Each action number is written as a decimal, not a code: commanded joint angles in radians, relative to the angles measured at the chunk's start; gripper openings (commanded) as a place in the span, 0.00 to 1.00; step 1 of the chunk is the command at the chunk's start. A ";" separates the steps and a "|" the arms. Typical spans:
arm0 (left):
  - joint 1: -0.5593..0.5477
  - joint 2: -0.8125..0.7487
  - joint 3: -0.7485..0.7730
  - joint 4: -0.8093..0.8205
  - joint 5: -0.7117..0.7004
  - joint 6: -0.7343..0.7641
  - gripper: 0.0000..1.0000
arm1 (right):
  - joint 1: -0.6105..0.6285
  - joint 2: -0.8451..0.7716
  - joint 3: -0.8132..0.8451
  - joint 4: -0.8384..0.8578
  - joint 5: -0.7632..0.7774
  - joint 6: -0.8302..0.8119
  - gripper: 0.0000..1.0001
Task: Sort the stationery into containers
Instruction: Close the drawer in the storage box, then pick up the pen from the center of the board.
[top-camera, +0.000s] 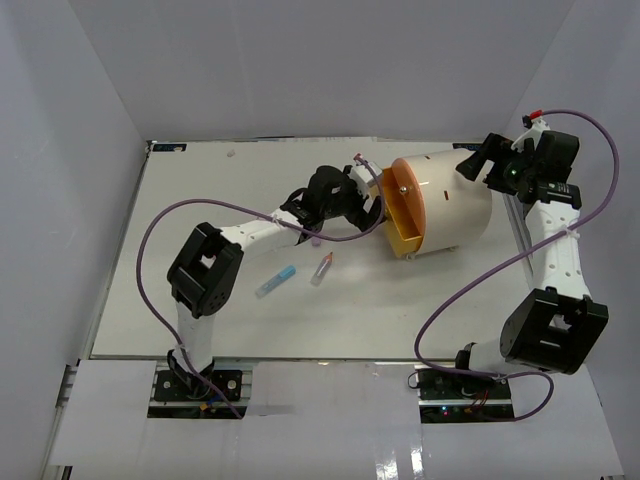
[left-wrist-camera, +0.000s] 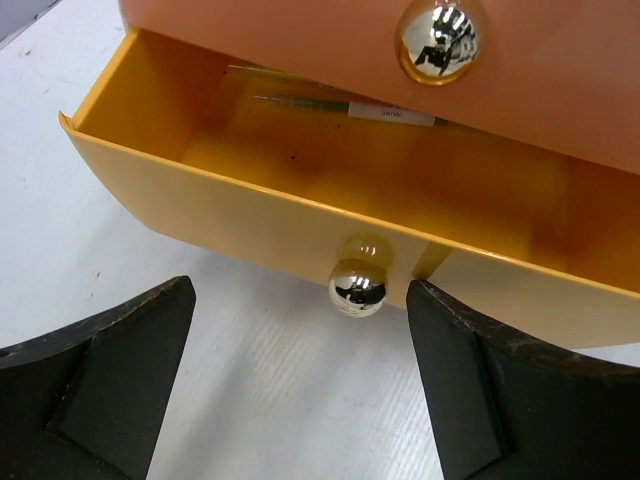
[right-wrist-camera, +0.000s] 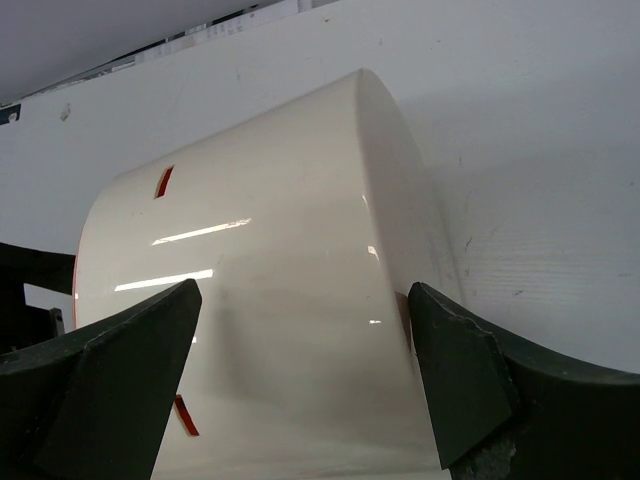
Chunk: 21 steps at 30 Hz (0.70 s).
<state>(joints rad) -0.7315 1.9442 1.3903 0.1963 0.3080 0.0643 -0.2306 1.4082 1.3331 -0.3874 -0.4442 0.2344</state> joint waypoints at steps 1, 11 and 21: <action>-0.014 0.033 0.071 0.057 0.066 0.049 0.98 | 0.007 0.012 -0.015 0.038 -0.102 0.026 0.90; -0.028 0.170 0.199 0.187 0.125 0.028 0.98 | 0.008 0.032 -0.022 0.041 -0.122 0.026 0.90; -0.029 0.164 0.156 0.262 0.037 -0.001 0.98 | 0.008 0.018 0.046 -0.019 -0.062 -0.007 0.90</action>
<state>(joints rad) -0.7486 2.1502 1.5471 0.3763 0.3950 0.0792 -0.2356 1.4342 1.3224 -0.3485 -0.4725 0.2260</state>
